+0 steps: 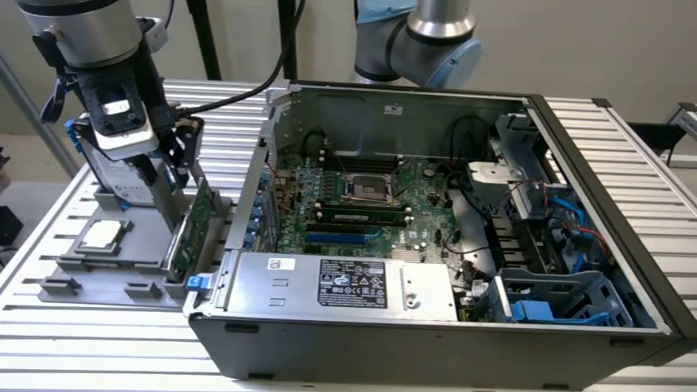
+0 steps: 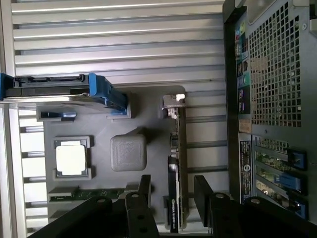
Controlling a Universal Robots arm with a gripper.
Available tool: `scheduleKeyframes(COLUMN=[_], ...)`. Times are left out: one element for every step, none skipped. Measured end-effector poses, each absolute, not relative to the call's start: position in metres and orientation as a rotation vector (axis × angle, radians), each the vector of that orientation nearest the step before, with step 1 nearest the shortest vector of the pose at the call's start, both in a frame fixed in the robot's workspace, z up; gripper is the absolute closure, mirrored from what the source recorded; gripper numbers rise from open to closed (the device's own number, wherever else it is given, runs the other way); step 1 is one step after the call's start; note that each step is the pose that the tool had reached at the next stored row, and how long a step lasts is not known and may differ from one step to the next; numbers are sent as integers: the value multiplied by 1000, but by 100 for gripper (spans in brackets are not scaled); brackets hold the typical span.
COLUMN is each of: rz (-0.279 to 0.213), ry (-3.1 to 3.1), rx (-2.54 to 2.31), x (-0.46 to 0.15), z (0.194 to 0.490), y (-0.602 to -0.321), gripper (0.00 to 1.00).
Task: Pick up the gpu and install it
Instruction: 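Pick up the gpu and move the gpu toward the slot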
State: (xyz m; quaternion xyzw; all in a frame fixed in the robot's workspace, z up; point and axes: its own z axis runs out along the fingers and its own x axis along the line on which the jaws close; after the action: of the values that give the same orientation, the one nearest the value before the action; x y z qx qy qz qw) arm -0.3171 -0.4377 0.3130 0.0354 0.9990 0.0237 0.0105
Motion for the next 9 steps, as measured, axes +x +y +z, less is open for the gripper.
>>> scheduleKeyframes(rz=[74, 74, 74, 74, 74, 74, 74, 74, 74], ry=[3118, 3118, 3118, 3118, 3118, 3118, 3118, 3118, 3118], rx=[110, 110, 110, 110, 110, 110, 110, 110, 110], x=[-317, -317, -317, -317, -317, -317, -317, -317, -317], z=[311, 309, 308, 306, 304, 302, 300, 299, 297], y=[-438, -438, -438, -439, -439, -439, -439, -440, -440], gripper=[52, 52, 52, 52, 52, 52, 52, 52, 52])
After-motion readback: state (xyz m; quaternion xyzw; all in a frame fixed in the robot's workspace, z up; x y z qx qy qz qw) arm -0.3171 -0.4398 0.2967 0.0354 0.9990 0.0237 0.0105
